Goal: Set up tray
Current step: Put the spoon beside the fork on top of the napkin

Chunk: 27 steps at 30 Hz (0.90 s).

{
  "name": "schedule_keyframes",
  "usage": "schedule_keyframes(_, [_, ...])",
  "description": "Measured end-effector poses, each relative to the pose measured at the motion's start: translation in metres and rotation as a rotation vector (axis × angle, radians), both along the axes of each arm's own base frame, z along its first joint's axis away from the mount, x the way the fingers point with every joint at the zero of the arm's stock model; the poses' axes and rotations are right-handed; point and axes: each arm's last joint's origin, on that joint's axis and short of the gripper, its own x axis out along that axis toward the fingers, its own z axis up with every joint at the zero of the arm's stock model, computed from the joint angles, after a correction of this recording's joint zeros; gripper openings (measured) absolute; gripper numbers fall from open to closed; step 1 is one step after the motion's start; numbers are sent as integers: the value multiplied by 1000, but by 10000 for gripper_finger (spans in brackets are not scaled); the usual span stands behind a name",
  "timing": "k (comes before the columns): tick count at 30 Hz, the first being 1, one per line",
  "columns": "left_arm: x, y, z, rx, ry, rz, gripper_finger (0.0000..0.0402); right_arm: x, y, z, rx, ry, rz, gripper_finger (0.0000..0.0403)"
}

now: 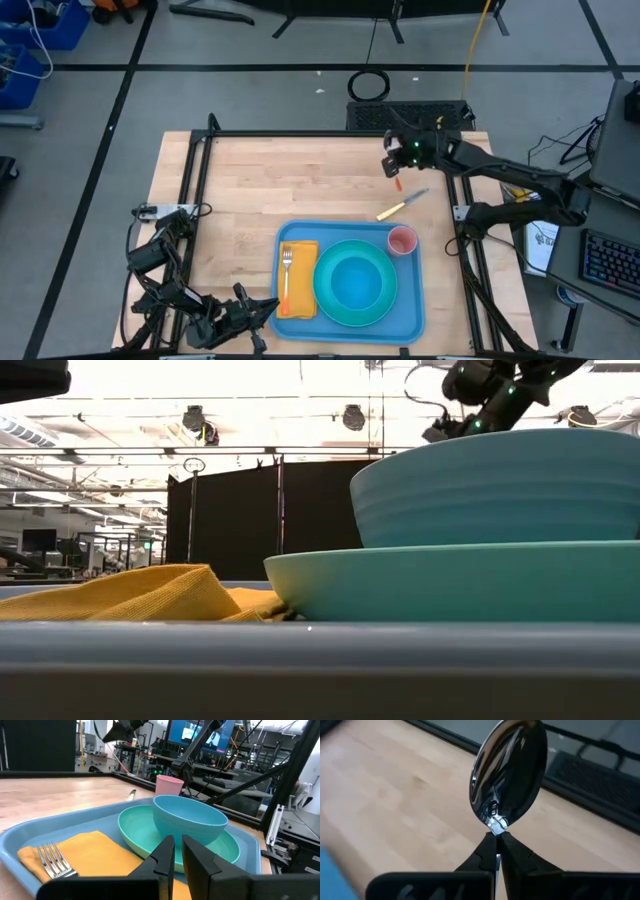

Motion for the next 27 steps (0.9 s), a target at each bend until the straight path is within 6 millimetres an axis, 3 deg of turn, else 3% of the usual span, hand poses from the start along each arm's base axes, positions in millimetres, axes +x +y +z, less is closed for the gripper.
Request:
schedule_keyframes(17, [0, 0, 0, -2, -1, 1, 37, 43, 61, 29, -220, -266, 267, 0])
schedule_keyframes(27, [6, 4, 0, 0, -2, 9, 37, 61, 111, 47, -323, -483, 431, 0])
